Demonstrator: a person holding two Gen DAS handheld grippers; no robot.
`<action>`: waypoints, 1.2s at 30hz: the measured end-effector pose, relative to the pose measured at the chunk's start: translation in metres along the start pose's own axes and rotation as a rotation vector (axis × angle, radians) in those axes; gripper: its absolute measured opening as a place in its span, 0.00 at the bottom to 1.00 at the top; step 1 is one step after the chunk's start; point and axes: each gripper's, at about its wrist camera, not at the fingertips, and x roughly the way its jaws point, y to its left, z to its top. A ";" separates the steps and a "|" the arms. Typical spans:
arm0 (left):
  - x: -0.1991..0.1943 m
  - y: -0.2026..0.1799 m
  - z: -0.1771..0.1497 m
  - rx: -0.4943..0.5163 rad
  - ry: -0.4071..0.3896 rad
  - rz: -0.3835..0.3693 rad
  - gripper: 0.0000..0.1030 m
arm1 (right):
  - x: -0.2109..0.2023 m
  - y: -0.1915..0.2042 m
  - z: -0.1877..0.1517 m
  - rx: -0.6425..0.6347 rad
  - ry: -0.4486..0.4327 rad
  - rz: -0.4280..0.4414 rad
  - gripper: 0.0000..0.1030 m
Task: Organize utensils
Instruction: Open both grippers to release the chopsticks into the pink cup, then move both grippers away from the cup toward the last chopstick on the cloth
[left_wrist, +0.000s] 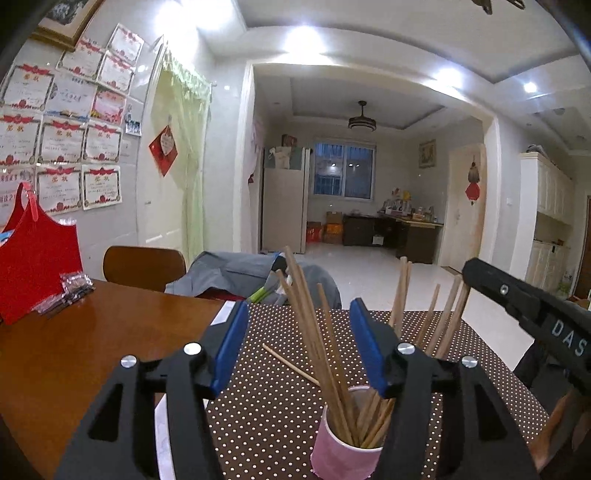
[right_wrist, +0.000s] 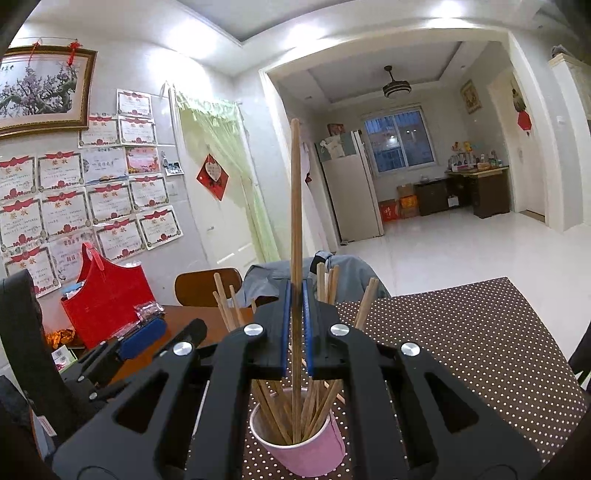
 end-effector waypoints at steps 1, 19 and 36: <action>0.001 0.000 0.000 -0.003 0.005 -0.002 0.55 | 0.002 0.000 -0.001 -0.001 0.012 0.000 0.07; 0.007 0.001 -0.001 0.021 0.045 0.020 0.55 | 0.036 0.006 -0.019 -0.028 0.230 0.010 0.07; 0.018 0.019 0.001 -0.003 0.118 0.053 0.55 | 0.064 0.008 -0.042 -0.055 0.387 -0.005 0.07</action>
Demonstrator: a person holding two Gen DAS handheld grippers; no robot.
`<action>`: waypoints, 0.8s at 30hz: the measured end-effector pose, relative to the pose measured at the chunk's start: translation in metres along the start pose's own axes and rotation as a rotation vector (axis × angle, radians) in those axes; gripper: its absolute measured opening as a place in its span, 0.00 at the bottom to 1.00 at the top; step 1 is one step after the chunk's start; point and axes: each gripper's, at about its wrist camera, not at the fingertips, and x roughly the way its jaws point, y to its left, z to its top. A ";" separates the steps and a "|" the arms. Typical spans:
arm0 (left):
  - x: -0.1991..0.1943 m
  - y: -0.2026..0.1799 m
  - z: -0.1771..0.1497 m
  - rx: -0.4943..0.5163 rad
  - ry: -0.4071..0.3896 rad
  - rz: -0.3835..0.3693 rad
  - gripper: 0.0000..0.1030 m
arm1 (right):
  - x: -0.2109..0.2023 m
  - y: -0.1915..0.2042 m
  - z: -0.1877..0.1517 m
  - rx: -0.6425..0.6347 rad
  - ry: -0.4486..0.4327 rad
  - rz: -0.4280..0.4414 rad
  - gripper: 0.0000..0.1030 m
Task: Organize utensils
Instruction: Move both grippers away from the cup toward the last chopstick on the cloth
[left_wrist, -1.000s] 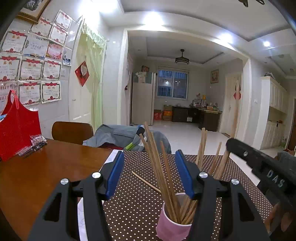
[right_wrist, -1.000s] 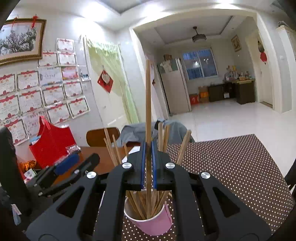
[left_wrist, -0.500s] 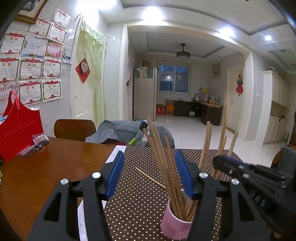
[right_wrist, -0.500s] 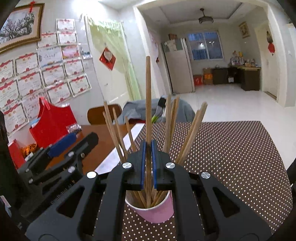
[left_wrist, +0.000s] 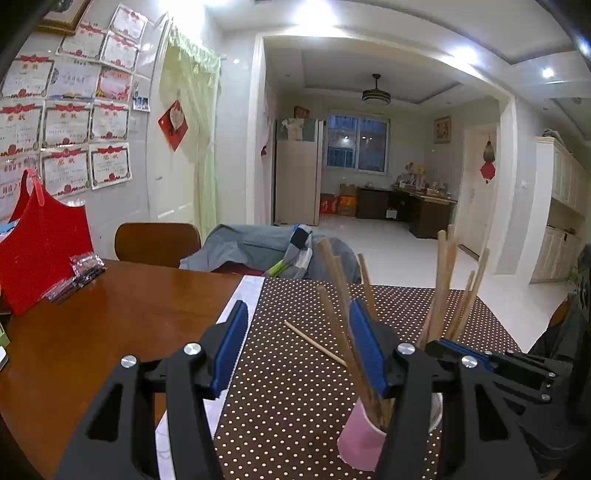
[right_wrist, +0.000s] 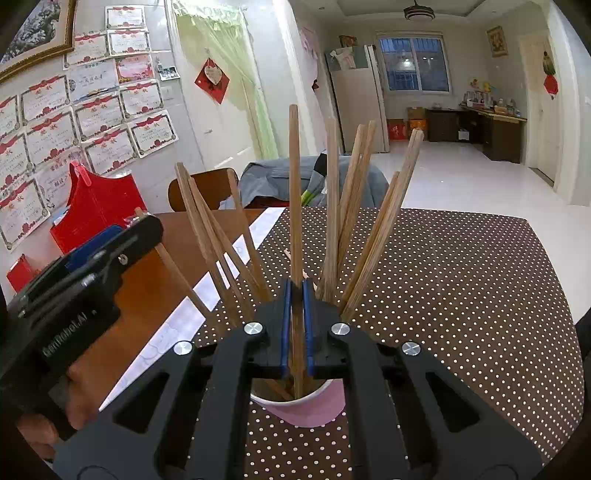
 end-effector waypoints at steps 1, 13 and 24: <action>0.000 0.002 0.000 -0.006 0.005 -0.002 0.55 | 0.000 0.000 0.000 0.005 -0.002 0.000 0.07; 0.004 0.017 0.004 -0.063 0.039 -0.035 0.56 | -0.016 0.006 0.005 -0.005 -0.039 0.004 0.09; 0.004 0.023 0.007 -0.092 0.042 -0.055 0.56 | -0.033 0.005 0.008 -0.002 -0.111 0.000 0.48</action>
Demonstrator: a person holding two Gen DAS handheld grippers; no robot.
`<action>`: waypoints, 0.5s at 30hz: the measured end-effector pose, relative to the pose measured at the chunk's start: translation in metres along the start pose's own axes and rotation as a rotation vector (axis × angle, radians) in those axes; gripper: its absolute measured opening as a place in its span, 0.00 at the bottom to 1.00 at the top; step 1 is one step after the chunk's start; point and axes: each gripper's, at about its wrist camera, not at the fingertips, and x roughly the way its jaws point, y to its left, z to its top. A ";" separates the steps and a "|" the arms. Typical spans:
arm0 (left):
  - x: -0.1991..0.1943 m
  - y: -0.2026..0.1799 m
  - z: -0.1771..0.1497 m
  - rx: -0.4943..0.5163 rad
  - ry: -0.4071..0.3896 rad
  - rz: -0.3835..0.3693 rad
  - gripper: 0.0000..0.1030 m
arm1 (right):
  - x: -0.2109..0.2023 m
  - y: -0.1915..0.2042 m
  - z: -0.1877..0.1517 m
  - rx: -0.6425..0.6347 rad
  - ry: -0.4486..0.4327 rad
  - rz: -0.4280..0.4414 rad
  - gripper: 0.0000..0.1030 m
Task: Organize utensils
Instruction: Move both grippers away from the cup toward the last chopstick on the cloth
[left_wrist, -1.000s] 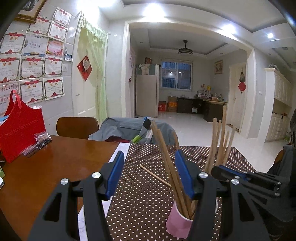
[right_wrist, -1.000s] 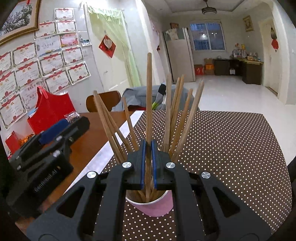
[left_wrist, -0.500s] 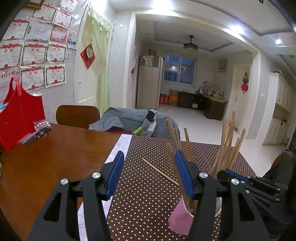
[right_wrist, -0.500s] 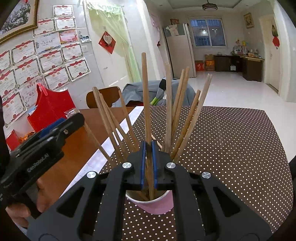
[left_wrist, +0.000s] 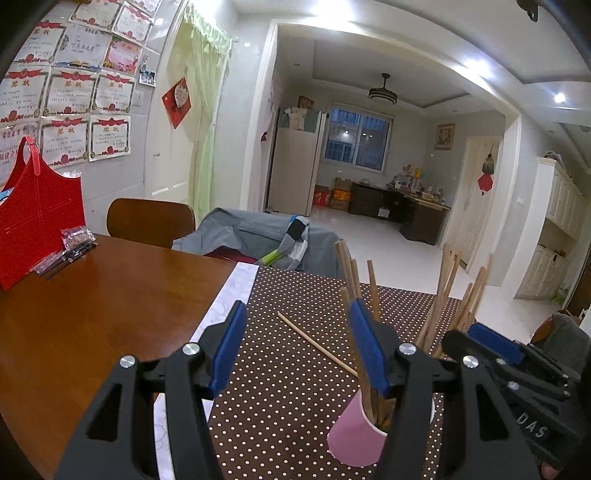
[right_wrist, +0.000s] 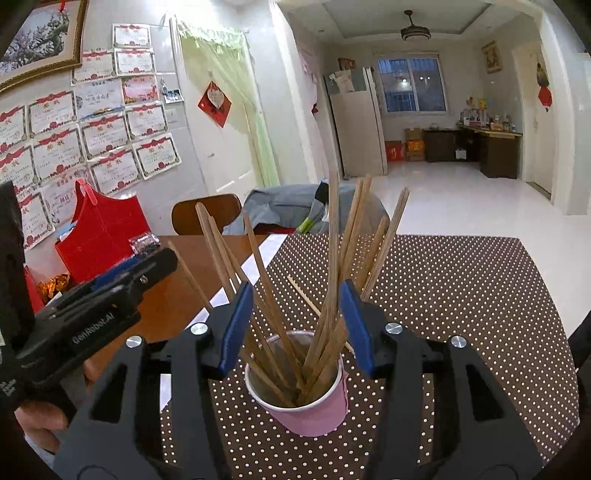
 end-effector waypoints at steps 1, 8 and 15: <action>0.000 0.000 0.000 0.000 0.000 -0.001 0.56 | -0.003 0.000 0.001 0.001 -0.014 0.002 0.48; 0.000 0.001 0.001 -0.012 0.000 -0.006 0.56 | -0.019 -0.015 0.009 0.036 -0.077 -0.021 0.48; 0.001 0.008 0.002 -0.034 0.001 0.006 0.56 | -0.024 -0.039 0.014 0.093 -0.093 -0.053 0.48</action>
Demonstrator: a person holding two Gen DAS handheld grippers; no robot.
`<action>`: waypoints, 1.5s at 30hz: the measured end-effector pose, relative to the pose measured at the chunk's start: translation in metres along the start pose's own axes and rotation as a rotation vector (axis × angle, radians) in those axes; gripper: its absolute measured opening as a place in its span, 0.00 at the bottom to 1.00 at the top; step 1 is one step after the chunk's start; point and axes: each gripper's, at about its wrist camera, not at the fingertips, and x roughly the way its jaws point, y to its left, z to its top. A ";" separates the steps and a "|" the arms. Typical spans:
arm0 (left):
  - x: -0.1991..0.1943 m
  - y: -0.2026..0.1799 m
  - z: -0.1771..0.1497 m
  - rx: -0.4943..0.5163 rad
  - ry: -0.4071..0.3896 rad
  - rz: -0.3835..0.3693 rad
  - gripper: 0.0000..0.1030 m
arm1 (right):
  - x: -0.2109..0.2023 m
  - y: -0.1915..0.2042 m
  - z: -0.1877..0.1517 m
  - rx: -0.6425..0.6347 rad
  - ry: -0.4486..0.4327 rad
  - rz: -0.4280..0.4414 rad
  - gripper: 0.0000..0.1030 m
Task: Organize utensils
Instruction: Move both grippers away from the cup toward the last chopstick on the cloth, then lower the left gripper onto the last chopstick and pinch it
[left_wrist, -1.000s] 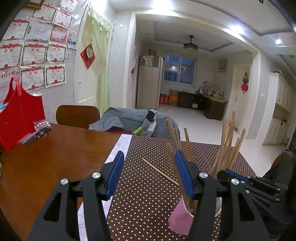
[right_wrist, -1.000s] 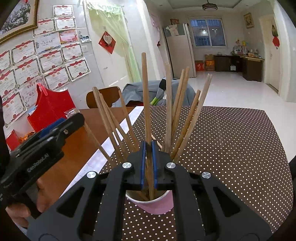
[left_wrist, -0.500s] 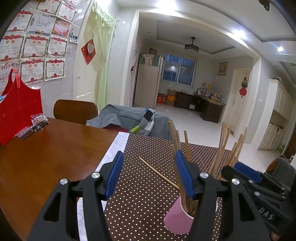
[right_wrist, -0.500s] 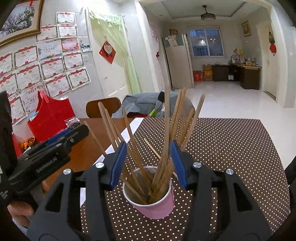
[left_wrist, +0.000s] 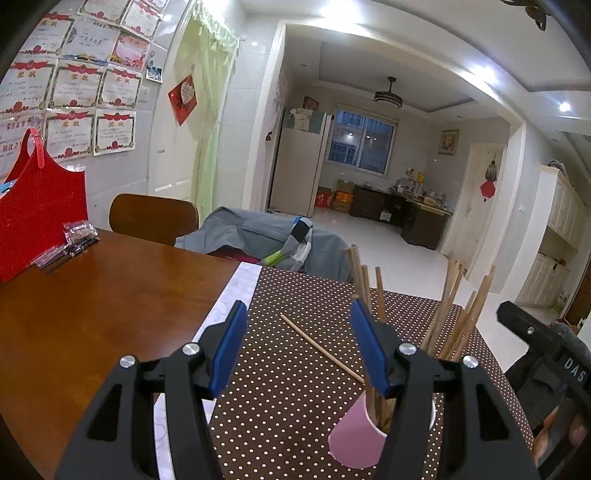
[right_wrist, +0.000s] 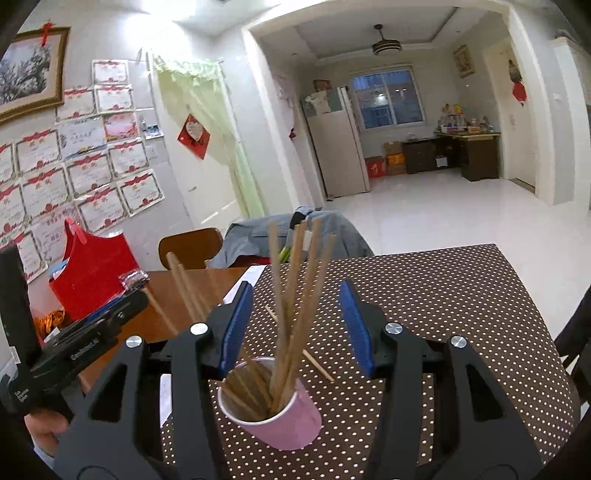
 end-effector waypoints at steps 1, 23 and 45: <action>0.001 0.001 0.000 -0.005 0.002 0.002 0.56 | 0.000 -0.002 0.001 0.005 -0.001 -0.002 0.48; 0.134 0.055 -0.034 -0.253 0.458 0.031 0.56 | 0.054 -0.094 -0.026 0.168 0.175 -0.113 0.47; 0.265 0.006 -0.036 -0.165 0.647 0.016 0.56 | 0.212 -0.082 -0.034 0.060 0.493 0.028 0.47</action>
